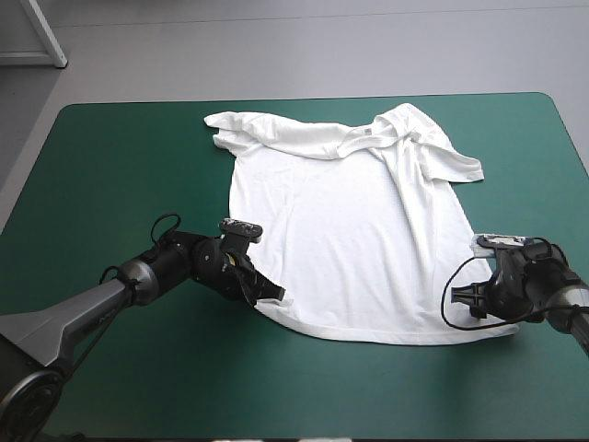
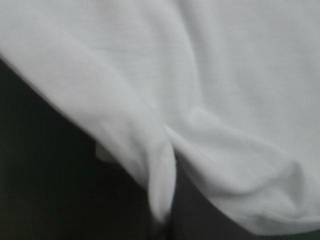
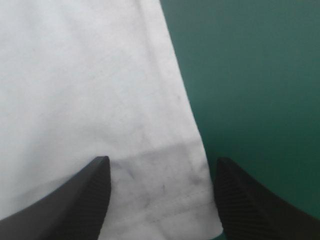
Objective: Fold the cloth
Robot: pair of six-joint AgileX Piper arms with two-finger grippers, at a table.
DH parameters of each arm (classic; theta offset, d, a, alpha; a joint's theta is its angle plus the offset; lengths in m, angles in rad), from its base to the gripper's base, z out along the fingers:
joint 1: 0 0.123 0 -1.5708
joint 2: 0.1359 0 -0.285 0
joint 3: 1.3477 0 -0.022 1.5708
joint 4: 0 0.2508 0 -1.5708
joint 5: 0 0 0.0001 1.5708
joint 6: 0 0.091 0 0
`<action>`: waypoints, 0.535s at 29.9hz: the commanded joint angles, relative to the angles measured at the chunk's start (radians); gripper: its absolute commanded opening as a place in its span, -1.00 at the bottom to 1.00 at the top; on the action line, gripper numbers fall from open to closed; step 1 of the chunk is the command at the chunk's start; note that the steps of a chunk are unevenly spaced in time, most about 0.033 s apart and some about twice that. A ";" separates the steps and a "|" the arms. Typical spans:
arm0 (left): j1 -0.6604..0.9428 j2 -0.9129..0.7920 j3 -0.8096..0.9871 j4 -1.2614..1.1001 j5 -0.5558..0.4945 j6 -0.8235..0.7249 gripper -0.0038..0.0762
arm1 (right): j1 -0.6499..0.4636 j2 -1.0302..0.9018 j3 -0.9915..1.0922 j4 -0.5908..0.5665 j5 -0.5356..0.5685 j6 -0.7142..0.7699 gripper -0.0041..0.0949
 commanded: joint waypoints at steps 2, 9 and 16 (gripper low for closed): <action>-0.013 0.007 0.015 -0.021 0.069 -0.001 -0.93 | -0.005 0.110 0.037 0.082 -0.081 -0.072 -0.09; -0.011 -0.068 -0.028 0.043 0.074 -0.017 -0.93 | -0.005 0.046 -0.012 0.187 -0.062 -0.181 -0.95; -0.011 -0.189 -0.267 0.231 0.235 -0.115 -0.93 | -0.005 -0.157 -0.227 0.146 0.090 -0.187 -0.95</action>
